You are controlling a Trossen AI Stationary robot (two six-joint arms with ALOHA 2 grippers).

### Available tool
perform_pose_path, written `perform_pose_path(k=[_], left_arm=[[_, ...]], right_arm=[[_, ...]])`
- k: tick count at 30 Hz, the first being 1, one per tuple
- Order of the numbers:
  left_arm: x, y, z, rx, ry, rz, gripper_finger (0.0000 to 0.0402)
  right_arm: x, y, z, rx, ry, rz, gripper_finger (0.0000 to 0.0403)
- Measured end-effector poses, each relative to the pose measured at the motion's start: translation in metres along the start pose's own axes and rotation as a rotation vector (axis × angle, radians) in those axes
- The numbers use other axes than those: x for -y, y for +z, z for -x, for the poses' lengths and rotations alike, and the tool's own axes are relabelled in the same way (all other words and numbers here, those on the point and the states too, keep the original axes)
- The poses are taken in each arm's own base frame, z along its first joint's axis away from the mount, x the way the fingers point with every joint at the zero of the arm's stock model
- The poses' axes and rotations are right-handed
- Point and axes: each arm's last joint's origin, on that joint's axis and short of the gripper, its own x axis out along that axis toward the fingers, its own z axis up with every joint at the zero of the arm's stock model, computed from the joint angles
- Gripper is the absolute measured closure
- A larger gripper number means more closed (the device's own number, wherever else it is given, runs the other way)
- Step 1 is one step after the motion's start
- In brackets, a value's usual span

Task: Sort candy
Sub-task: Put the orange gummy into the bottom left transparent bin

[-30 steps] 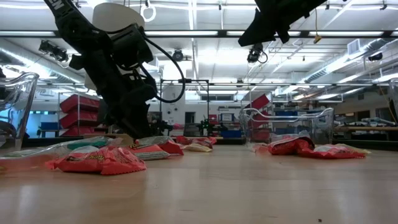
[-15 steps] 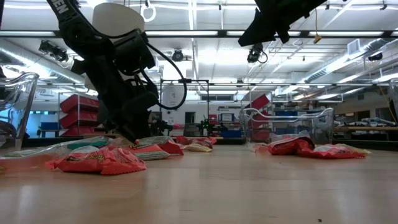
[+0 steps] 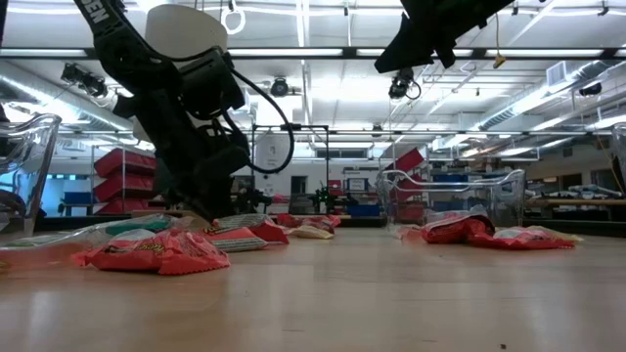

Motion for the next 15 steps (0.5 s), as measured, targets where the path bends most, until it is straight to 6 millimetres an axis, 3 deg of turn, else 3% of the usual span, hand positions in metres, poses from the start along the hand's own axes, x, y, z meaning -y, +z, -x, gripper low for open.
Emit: perform_pose_path(k=[15], left_arm=[[0.004, 0.008, 0.011, 0.067, -0.068, 0.003, 0.0400]], right_arm=[[0.000, 0.000, 0.000, 0.000, 0.000, 0.000, 0.0357]])
